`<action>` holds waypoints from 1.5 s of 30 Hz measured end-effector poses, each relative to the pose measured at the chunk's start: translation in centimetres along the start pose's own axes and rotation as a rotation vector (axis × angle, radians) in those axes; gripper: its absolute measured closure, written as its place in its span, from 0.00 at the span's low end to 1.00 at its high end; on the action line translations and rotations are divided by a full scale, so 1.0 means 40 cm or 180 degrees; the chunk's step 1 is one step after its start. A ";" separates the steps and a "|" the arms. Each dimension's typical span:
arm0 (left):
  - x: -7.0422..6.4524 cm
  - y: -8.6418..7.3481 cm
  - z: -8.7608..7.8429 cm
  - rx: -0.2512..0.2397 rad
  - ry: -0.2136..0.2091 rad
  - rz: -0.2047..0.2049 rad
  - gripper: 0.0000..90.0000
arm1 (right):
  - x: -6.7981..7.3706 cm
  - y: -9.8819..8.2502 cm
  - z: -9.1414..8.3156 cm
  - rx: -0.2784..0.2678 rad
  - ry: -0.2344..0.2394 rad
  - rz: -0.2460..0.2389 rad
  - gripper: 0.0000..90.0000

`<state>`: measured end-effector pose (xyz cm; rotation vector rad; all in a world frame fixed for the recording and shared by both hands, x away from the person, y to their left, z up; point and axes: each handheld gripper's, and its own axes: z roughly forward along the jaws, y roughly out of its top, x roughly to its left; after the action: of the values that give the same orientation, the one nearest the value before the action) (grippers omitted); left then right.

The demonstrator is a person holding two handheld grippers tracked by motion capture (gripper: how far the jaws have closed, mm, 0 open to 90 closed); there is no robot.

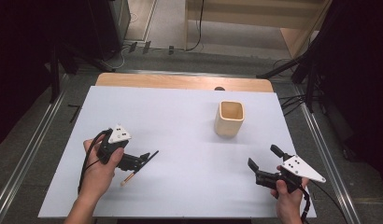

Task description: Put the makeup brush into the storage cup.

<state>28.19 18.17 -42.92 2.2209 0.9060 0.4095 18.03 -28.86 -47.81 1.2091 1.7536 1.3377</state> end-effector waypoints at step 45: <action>-0.006 -0.013 0.066 0.1413 -0.0114 -0.0012 0.45 | 0.008 -0.014 0.015 0.0181 0.0038 -0.0059 0.07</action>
<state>29.15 16.99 -45.17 2.6150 1.0617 0.1751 18.26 -28.36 -48.50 1.2148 1.8183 1.2948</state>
